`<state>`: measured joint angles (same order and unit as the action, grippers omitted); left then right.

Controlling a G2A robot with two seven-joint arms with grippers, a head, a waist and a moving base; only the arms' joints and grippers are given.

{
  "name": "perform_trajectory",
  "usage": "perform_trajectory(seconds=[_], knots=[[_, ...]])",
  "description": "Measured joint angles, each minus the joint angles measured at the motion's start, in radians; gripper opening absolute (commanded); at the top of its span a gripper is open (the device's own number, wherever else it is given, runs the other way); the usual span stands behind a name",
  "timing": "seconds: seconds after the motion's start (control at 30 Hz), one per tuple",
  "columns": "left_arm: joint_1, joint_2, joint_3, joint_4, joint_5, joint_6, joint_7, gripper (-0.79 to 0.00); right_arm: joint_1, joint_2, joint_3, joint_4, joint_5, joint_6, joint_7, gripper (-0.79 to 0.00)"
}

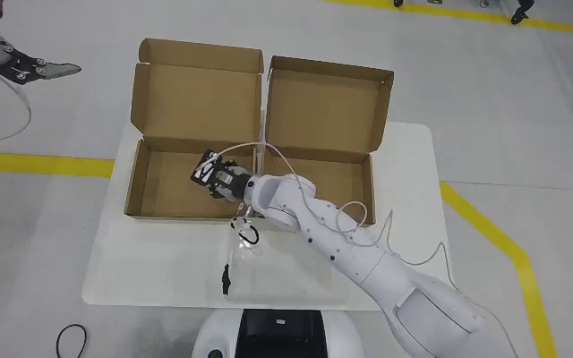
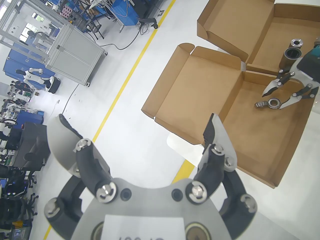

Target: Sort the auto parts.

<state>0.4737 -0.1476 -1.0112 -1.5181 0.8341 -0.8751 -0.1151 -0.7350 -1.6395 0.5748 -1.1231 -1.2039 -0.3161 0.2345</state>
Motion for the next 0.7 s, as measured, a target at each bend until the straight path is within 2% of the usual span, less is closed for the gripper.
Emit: perform_trajectory(seconds=[0.4,0.7], knots=[[0.0,0.0,0.0,0.0,0.0,0.0,0.0,0.0,-0.289,0.131,0.219,-0.393,-0.096,-0.207,0.061,-0.486],[0.0,0.0,0.0,0.0,0.0,0.0,0.0,0.0,-0.437,0.189,0.359,-0.474,-0.146,-0.306,-0.044,-0.437]])
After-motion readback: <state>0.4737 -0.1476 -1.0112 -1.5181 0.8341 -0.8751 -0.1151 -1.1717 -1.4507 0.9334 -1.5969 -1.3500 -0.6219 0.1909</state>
